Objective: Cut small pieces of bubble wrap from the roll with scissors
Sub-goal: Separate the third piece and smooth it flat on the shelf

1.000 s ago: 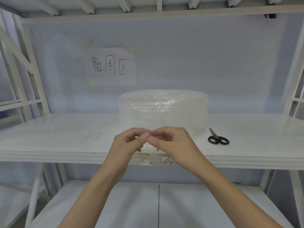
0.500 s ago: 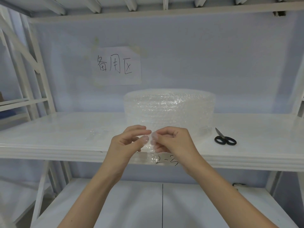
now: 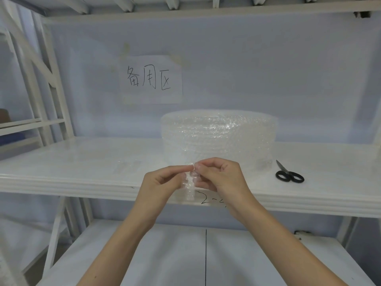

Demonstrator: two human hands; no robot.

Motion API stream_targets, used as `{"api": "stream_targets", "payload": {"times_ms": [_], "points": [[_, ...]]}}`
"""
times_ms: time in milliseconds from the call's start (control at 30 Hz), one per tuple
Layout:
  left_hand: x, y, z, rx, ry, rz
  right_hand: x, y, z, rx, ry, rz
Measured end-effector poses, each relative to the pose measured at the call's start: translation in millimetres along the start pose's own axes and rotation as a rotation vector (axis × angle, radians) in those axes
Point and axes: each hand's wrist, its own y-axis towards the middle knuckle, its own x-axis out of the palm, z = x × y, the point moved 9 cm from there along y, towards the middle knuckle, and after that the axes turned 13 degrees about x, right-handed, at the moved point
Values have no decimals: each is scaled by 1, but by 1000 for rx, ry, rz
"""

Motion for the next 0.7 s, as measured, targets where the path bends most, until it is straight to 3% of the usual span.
{"api": "stream_targets", "payload": {"times_ms": [333, 500, 700], "points": [[-17, 1, -11, -54, -84, 58, 19, 10, 6, 59, 51, -36], [-30, 0, -9, -30, -41, 67, 37, 20, 5, 24, -146, -77], [-52, 3, -22, -62, -72, 107, 54, 41, 10, 4, -178, -80]]}}
